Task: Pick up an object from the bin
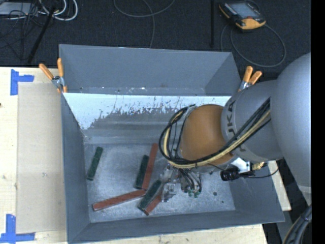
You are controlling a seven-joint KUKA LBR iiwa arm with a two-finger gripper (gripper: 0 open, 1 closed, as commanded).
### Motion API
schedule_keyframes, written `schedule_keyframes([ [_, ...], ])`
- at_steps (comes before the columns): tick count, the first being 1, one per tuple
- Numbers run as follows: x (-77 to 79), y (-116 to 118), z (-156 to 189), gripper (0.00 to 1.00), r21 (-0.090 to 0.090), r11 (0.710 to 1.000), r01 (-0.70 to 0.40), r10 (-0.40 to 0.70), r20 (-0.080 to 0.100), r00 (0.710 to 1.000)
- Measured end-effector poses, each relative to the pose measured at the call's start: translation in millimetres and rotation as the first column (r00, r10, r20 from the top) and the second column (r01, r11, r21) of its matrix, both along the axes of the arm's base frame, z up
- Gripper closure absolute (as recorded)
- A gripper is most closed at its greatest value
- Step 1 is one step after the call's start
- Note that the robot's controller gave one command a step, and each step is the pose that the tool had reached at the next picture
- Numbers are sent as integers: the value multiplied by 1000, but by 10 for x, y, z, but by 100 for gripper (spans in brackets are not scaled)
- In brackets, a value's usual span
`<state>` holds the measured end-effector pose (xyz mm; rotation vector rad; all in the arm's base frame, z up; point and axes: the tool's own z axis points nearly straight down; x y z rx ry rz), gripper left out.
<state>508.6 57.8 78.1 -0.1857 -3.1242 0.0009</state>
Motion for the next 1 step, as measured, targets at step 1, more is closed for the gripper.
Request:
schedule_keyframes([
  [1,2,0,0,100,0,1000,1,-1,1,1000],
])
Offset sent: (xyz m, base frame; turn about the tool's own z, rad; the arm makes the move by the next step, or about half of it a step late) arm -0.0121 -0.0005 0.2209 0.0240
